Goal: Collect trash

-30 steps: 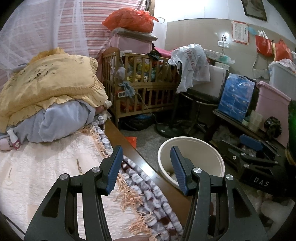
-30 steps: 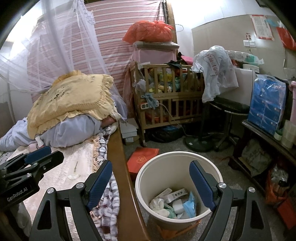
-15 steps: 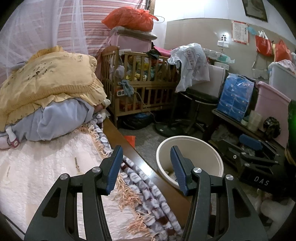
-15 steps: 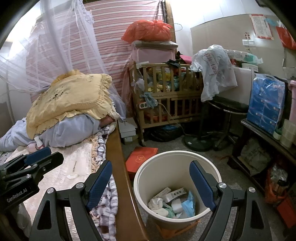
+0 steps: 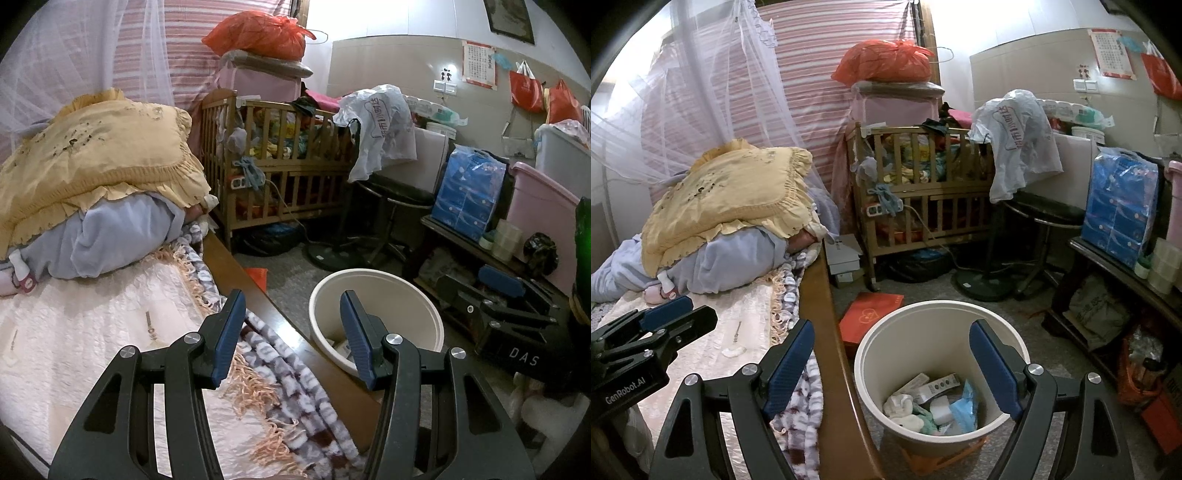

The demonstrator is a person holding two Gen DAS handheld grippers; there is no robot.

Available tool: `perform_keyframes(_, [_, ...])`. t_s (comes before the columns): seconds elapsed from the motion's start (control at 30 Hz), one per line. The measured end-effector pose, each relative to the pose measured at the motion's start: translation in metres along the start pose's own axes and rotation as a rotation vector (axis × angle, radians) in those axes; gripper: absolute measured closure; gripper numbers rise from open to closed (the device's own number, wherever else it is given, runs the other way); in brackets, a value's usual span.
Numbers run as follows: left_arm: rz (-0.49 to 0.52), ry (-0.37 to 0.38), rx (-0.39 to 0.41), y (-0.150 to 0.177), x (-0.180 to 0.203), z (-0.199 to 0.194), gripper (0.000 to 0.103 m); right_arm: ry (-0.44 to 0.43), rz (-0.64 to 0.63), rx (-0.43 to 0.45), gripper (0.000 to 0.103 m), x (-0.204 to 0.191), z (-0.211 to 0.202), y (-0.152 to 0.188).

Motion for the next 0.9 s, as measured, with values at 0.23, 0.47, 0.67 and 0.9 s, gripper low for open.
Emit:
perform_keyframes(0.23, [-0.003, 0.003, -0.003, 0.001, 0.002, 0.0, 0.051, -0.001, -0.002, -0.001, 0.019, 0.001, 0.0, -0.001])
perform_keyframes(0.47, [-0.006, 0.003, -0.004, 0.001, 0.003, 0.0, 0.051, 0.001, -0.001, -0.003, 0.019, 0.001, 0.0, -0.001])
perform_keyframes(0.67, [-0.008, 0.008, -0.007, 0.002, 0.003, 0.002, 0.051, 0.001, 0.0, -0.004, 0.019, 0.004, 0.001, -0.001])
perform_keyframes(0.9, [-0.012, 0.008, -0.013, 0.007, 0.01, 0.004, 0.051, 0.003, 0.002, -0.01, 0.018, 0.014, -0.001, 0.003])
Point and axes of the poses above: each gripper's, at about its wrist camera, not at the fingertips, and z roughly the way its jaws point, x to its right, y to its underside, the point moved 6 cm from there along z, roughly the way its jaws point, and after that the axes turned 12 degrees about z, right-handed, at the moved point
